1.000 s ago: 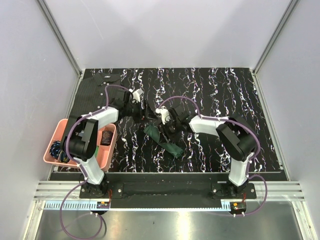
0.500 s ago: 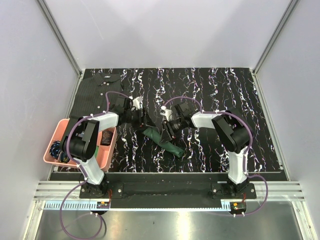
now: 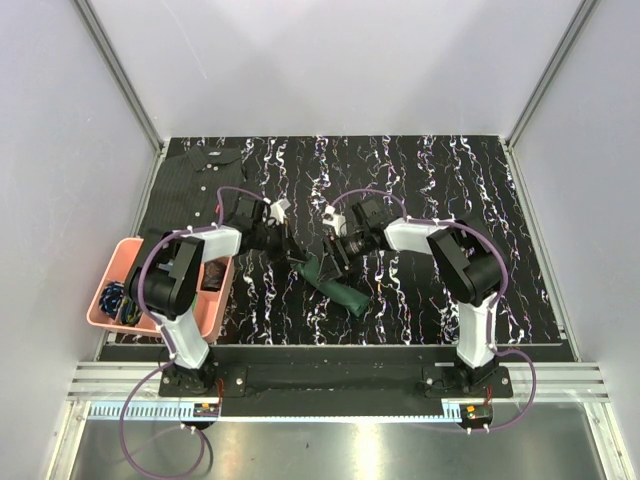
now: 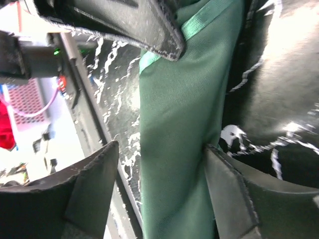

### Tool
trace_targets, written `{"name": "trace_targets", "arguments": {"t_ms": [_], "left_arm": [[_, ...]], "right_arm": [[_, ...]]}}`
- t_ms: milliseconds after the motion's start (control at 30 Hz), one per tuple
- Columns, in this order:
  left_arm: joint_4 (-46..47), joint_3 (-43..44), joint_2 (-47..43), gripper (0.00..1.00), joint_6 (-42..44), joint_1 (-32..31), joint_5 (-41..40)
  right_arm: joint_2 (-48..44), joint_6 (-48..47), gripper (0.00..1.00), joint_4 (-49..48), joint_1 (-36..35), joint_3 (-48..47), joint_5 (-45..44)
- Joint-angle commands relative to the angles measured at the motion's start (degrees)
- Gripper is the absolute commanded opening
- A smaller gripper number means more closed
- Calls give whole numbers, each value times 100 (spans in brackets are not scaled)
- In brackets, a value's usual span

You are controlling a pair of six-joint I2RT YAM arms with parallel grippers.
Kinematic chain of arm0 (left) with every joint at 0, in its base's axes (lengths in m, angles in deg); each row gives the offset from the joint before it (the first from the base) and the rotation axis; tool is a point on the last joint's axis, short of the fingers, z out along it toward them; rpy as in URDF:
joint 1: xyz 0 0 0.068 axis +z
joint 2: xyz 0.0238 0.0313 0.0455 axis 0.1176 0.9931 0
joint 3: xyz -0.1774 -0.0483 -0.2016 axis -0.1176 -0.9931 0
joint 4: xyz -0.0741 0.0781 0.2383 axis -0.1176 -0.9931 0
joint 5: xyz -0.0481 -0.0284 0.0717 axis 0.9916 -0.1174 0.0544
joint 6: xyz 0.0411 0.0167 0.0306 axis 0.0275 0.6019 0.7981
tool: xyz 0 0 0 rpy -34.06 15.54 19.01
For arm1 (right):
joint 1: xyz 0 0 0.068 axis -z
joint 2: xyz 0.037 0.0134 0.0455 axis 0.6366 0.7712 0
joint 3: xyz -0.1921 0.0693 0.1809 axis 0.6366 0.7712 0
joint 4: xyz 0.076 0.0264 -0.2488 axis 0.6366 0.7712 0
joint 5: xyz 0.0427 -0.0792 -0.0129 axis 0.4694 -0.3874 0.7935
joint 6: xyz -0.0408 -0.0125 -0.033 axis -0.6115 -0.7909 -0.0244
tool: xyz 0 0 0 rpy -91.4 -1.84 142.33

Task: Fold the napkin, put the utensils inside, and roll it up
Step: Roll the napkin with the utensil

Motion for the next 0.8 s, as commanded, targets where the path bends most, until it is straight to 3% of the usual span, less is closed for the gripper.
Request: {"name": "trace_targets", "arguments": {"t_ms": [0,67,300,533,767], "left_arm": [[-18,175,158,0,-47,-8,80],[-79,237,220,0,-64,-8,80],[-132,439,430,0,-152,18,115],[-194,624,615,0,-196,27,212],[-212,720,624,0,-196,27,221]], "right_arm": [[-364,-116,79,397,72,-157,-1346],[-724,-133,81,407,-15,-104,-1698],[-1885,-878,83,284,-1234,212,-4885],[-1632,-1495,83,169,-2212,292,-6164],[-1086,-1689,86,134,-2415,204,-6885]]}}
